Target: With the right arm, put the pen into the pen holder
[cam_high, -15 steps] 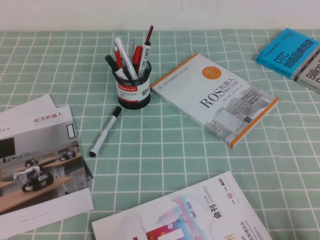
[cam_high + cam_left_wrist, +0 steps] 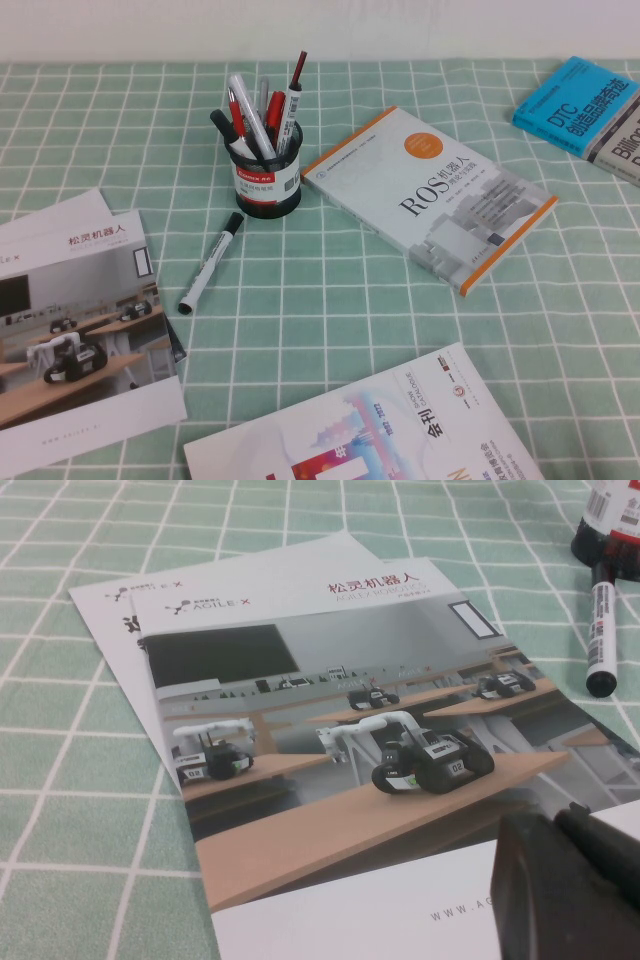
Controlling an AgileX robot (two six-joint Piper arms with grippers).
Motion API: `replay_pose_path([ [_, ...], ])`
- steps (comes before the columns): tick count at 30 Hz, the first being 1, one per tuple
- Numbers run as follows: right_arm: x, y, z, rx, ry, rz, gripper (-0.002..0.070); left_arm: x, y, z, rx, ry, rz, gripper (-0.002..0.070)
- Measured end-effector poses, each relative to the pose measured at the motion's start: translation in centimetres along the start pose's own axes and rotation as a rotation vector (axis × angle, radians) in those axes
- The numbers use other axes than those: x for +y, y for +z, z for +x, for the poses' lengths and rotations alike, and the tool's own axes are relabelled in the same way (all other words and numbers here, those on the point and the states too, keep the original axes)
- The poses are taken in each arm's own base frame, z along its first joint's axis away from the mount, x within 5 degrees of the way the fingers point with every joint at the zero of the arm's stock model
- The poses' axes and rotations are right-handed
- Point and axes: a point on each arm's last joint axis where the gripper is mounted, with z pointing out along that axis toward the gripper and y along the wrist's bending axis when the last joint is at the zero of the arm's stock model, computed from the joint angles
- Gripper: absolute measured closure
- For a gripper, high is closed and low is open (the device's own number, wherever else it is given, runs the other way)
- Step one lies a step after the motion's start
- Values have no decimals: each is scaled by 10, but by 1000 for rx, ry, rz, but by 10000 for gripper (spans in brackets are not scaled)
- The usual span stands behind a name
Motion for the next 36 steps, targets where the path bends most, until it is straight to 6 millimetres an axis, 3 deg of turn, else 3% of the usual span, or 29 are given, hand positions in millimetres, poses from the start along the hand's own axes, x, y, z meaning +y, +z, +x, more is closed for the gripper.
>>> replay_pose_path([
  [31, 0, 0, 0, 0, 2, -1, 695, 0, 0, 0, 0, 2, 6, 680],
  [36, 2, 0, -6, -63, 112, -29, 695, 0, 0, 0, 0, 2, 6, 680],
])
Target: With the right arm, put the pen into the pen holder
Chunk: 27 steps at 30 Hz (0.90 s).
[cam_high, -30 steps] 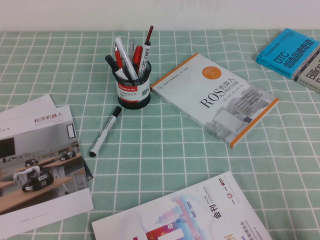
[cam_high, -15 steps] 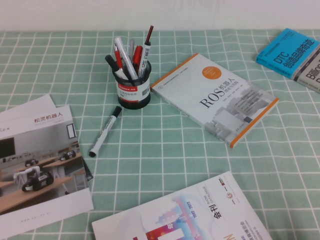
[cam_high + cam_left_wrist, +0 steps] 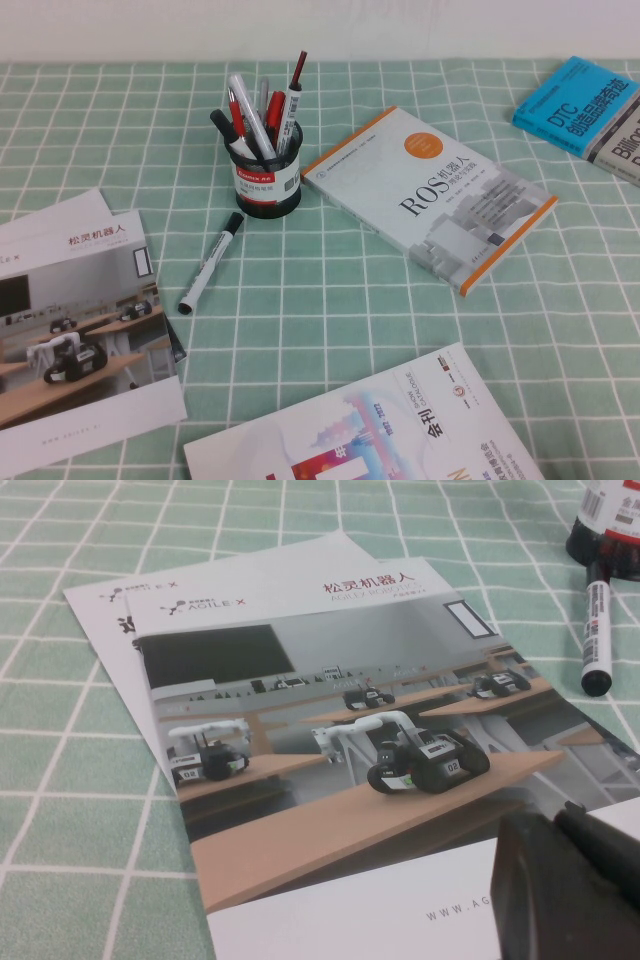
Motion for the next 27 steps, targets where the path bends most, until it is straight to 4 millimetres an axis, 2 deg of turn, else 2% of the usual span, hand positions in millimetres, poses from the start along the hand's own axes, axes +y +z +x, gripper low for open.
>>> replay_pose_path([
  [3, 3, 0, -5, -53, 175, -41, 695, 0, 0, 0, 0, 0, 0, 680],
  [7, 5, -1, -9, -91, 316, -69, 695, 0, 0, 0, 0, 0, 0, 680],
  [17, 5, -1, -14, -139, 508, -99, 695, 0, 0, 0, 0, 0, 0, 680],
  [22, 2, -2, -20, -208, 501, -73, 695, 0, 0, 0, 0, 0, 0, 680],
  [27, 3, -3, -21, -203, 573, -96, 695, 0, 0, 0, 0, 0, 0, 680],
])
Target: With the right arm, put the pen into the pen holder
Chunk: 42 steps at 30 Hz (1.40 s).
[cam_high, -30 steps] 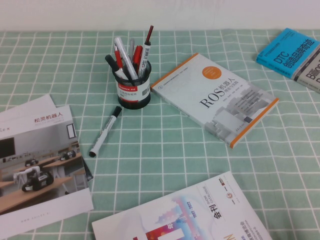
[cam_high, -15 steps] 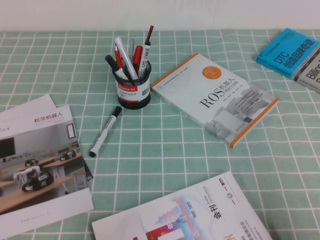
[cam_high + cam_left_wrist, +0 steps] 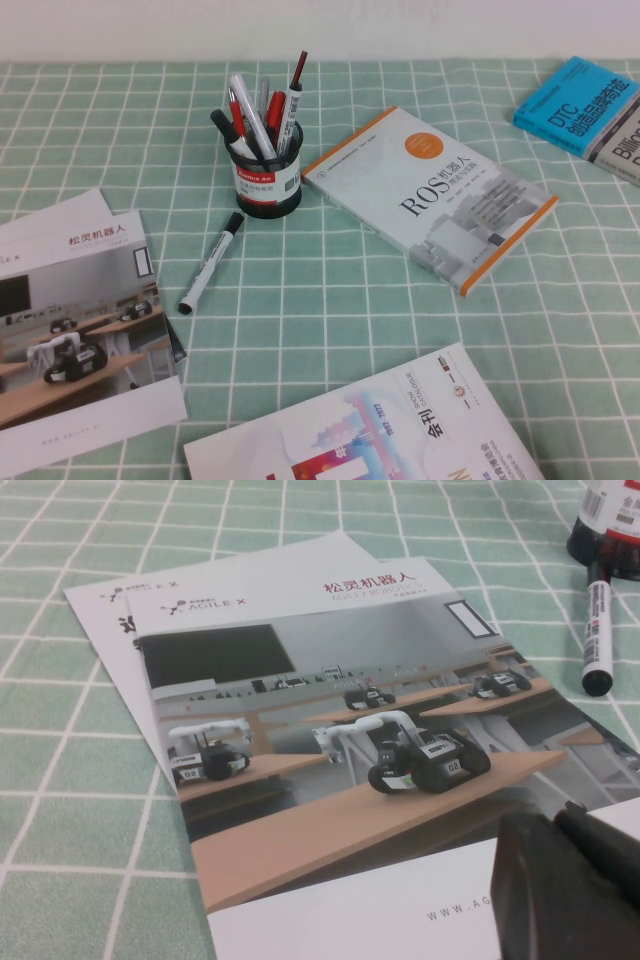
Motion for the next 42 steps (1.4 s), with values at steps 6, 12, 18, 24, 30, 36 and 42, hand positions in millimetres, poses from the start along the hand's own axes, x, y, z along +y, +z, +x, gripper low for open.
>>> replay_pose_path([
  [6, 33, 13, -23, 174, 31, -20, 695, 0, 0, 0, 0, 0, 0, 680],
  [12, 63, 52, -43, 499, -32, 22, 695, 0, 0, 0, 0, 0, 0, 680],
  [18, 69, 99, -47, 841, -63, 135, 695, 0, 0, 0, 0, 0, 0, 680],
  [24, 68, 133, -45, 1003, -104, 237, 695, 0, 0, 0, 0, 0, 0, 680],
  [30, 102, 165, -25, 1093, -221, 270, 694, 0, 0, 0, 0, 0, 0, 680],
  [36, 155, 203, 18, 1126, -350, 275, 695, 0, 0, 0, 0, 0, 0, 680],
  [42, 215, 244, 67, 1133, -397, 213, 692, 0, 0, 0, 0, 0, 0, 680],
])
